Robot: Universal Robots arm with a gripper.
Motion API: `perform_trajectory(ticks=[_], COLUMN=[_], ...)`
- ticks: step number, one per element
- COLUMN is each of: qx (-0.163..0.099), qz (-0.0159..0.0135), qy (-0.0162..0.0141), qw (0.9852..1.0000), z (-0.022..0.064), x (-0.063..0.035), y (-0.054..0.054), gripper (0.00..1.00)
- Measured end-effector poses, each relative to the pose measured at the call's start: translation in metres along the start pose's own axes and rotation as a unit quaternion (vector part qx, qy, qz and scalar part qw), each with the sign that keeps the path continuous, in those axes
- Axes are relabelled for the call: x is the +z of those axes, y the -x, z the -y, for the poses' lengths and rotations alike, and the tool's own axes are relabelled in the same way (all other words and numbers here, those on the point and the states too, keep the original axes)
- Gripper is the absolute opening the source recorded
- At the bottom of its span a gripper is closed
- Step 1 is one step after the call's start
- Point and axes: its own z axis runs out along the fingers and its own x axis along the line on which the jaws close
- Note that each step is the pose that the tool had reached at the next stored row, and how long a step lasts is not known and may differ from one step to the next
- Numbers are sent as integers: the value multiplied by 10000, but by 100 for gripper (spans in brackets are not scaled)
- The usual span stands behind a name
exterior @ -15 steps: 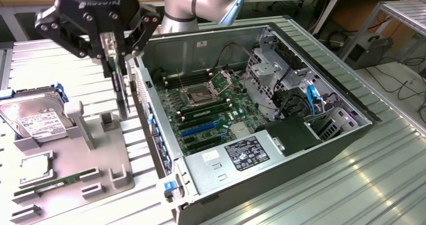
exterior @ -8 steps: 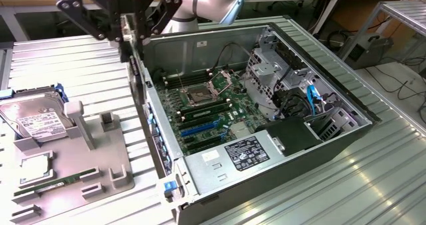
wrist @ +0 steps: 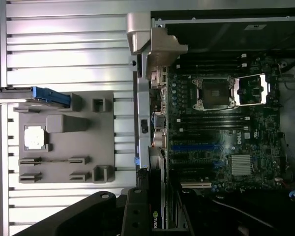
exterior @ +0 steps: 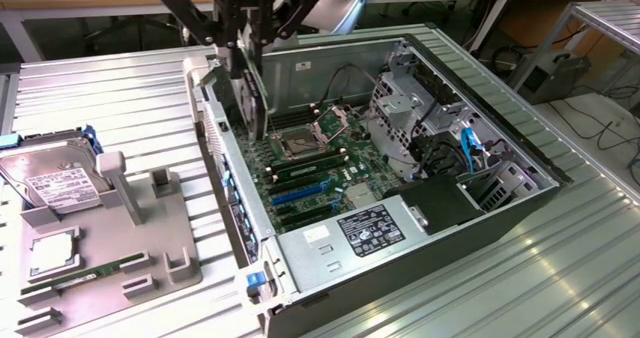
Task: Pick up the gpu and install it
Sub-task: 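Pick up the gpu and move the gpu toward the slot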
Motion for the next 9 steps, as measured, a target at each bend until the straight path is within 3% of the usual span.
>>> perform_trajectory(ticks=[9], qx=[-5], qz=[-9], qy=[-2], qw=[10000], z=[-10], x=[29], y=[402], gripper=[26])
